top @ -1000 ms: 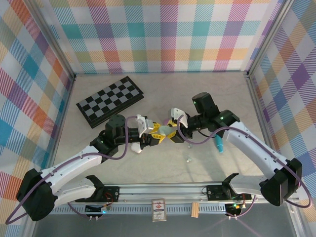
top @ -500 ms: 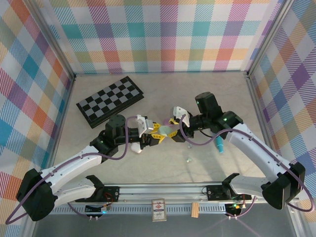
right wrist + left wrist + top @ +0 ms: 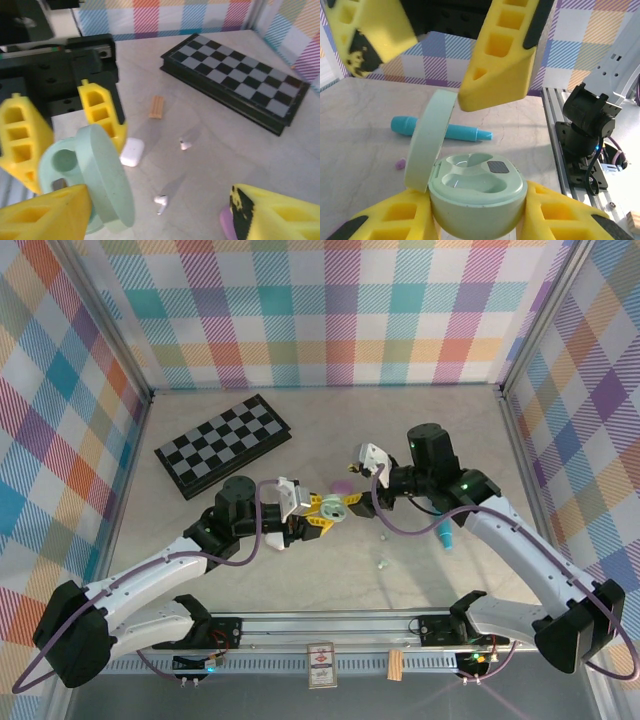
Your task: Insert the wireless bluetooth earbuds into the charging case
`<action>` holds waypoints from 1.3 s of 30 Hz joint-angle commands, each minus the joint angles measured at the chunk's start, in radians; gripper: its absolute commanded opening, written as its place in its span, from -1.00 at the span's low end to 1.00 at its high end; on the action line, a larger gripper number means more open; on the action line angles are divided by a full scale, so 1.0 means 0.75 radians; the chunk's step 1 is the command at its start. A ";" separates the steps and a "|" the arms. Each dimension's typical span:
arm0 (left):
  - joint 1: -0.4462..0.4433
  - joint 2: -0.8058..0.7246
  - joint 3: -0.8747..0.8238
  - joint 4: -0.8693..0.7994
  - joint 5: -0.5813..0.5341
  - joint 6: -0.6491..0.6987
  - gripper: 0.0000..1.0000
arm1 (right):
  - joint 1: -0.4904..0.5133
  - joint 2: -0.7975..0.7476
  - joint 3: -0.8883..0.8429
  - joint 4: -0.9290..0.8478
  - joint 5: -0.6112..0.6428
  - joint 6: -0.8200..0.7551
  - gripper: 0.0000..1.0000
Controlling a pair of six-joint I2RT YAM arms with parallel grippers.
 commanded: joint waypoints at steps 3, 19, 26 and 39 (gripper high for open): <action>-0.006 0.017 -0.012 0.110 0.057 -0.042 -0.34 | -0.010 -0.086 -0.058 0.202 0.017 0.068 0.73; 0.026 0.116 -0.002 0.334 0.125 -0.164 -0.34 | -0.012 -0.189 -0.144 0.154 -0.163 0.020 1.00; 0.026 0.095 0.026 0.333 0.166 -0.203 -0.34 | -0.012 -0.131 -0.139 0.128 -0.151 -0.010 0.96; 0.027 0.109 0.035 0.415 0.161 -0.268 -0.34 | 0.000 -0.066 -0.125 0.107 -0.084 -0.043 0.96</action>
